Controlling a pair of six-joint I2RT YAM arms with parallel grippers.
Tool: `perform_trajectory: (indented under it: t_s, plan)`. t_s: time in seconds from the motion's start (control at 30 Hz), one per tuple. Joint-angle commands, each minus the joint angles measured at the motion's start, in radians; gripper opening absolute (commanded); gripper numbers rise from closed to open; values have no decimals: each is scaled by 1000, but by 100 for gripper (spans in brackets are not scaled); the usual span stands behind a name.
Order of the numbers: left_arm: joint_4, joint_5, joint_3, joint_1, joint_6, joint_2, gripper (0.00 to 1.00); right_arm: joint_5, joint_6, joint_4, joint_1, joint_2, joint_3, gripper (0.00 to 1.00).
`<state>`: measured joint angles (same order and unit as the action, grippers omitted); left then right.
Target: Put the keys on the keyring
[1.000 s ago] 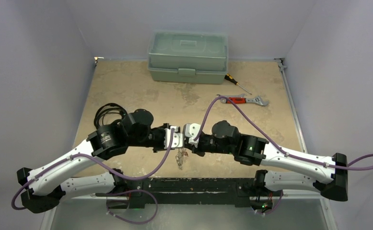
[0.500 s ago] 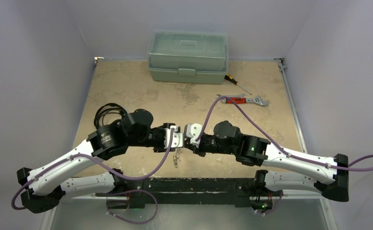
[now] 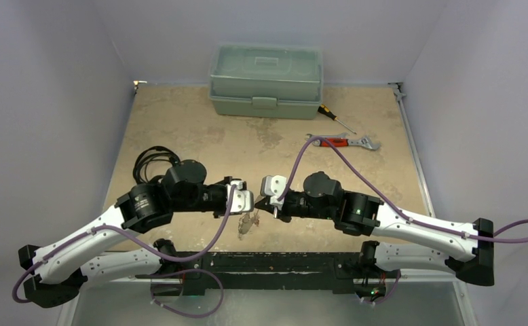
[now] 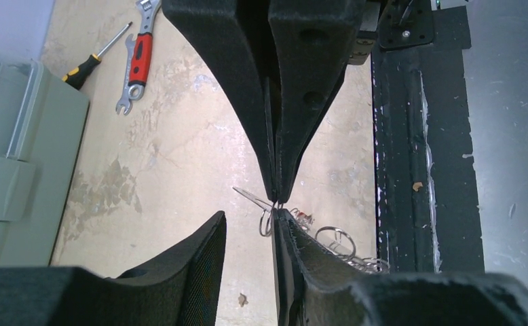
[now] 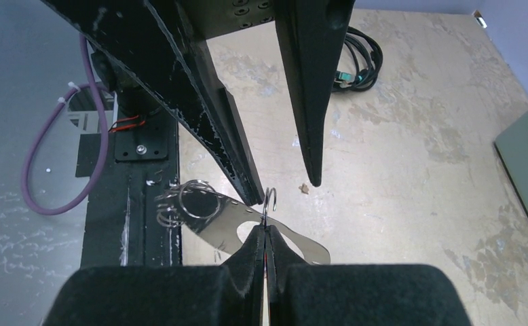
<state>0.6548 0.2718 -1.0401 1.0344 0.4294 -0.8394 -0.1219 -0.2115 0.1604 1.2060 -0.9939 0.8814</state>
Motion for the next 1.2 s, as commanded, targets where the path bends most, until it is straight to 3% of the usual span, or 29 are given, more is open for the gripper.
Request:
perform_trajectory:
  t_s: [0.0,0.17,0.3,0.4,0.5,0.6,0.77,1.0,1.17]
  plan:
    - [-45,-6,17,1,-12,-3,30,1,-13,-59,7,23,33,0]
    - [-47,-9,22,1,-9,-16,29,1,-12,-59,7,24,33,0]
    - [-52,-40,34,1,-12,-13,35,11,-10,-65,8,22,26,0]
    - [-92,-119,76,1,-70,0,41,103,44,-106,8,20,-3,0]
    - [-209,-211,205,1,-166,60,44,237,190,-254,8,40,-106,0]
    - [-357,-315,342,1,-247,138,51,368,403,-271,9,51,-190,20]
    - [-438,-380,444,1,-279,179,57,517,808,-99,9,57,-276,52]
    - [-427,-523,428,-13,-379,91,63,369,923,-117,16,-70,-318,61]
    - [-317,-627,363,-13,-659,36,65,401,893,-88,18,-116,-274,61]
